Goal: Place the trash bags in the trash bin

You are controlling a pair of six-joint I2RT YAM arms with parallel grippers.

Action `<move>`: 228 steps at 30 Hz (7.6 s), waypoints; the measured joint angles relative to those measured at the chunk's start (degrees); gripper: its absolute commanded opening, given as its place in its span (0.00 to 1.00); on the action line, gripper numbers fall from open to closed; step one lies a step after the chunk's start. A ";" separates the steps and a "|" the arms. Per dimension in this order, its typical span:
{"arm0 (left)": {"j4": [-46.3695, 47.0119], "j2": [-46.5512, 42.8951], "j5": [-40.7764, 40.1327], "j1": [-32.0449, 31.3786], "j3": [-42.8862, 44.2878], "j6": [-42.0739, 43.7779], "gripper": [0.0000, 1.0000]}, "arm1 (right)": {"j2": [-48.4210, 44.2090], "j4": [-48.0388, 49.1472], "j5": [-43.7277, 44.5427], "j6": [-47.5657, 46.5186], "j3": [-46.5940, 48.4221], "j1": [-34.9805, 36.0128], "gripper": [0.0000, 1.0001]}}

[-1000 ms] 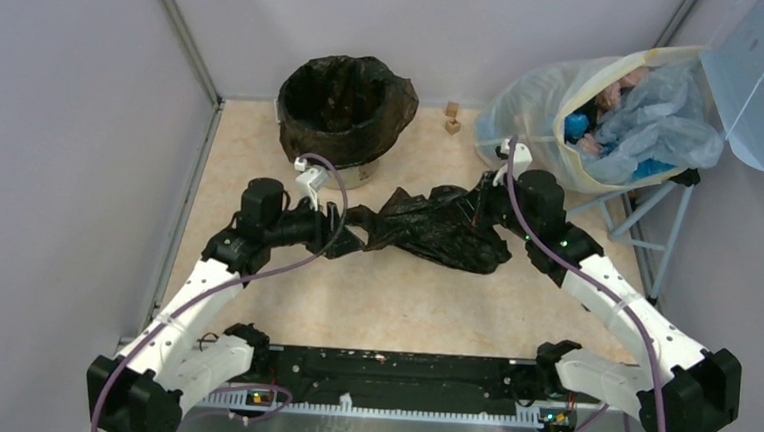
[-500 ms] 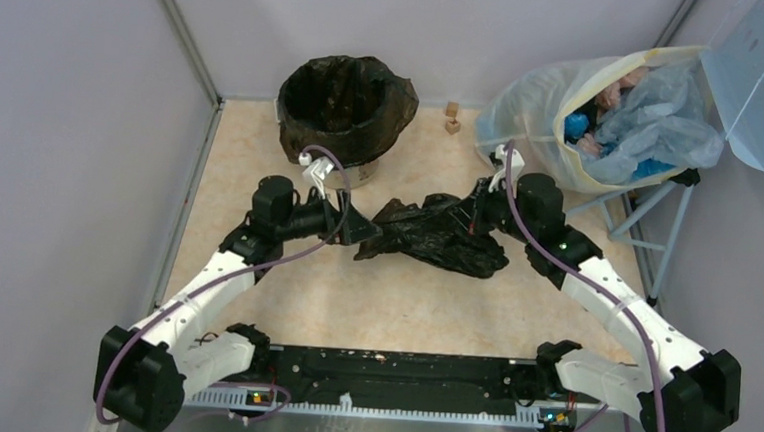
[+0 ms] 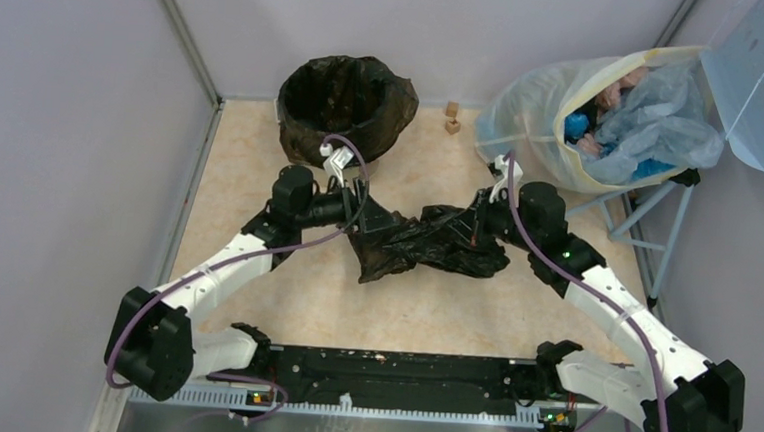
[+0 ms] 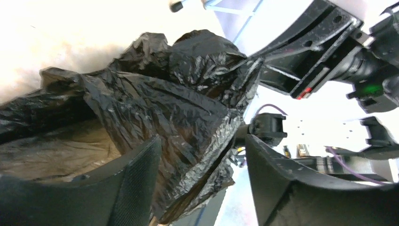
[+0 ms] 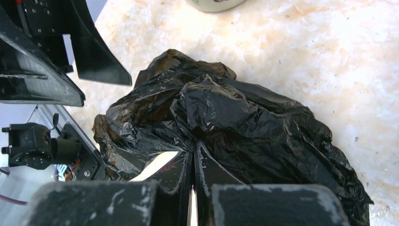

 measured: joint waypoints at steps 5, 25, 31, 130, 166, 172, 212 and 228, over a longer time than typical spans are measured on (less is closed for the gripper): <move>-8.37 -0.79 -4.85 -0.24 3.26 3.65 0.90 | -0.24 -1.36 0.81 -0.13 -0.20 0.00 0.00; -2.45 -1.40 4.17 -3.91 -8.00 -4.59 0.08 | -0.22 -3.23 0.68 -0.57 -0.20 -0.02 0.13; -5.05 -3.67 2.34 -3.56 -2.69 -2.14 0.00 | -1.64 -6.43 0.20 -1.60 -0.81 -0.09 0.69; -45.03 31.28 -49.11 19.30 54.86 11.10 0.00 | -10.78 -23.82 23.63 -18.14 38.27 17.57 0.00; -56.35 20.33 -45.40 -2.36 48.78 18.47 0.34 | 13.31 20.65 19.37 -2.34 47.67 17.57 0.00; -53.70 17.92 -44.76 -2.34 44.59 17.64 0.47 | 12.68 25.29 18.86 4.02 39.17 17.57 0.00; -41.77 0.90 -11.52 15.45 46.10 29.83 0.95 | 10.27 32.24 4.24 12.39 18.27 6.23 0.00; -30.42 0.72 5.62 15.50 36.83 31.01 0.62 | 12.24 33.03 0.76 12.39 18.38 4.59 0.00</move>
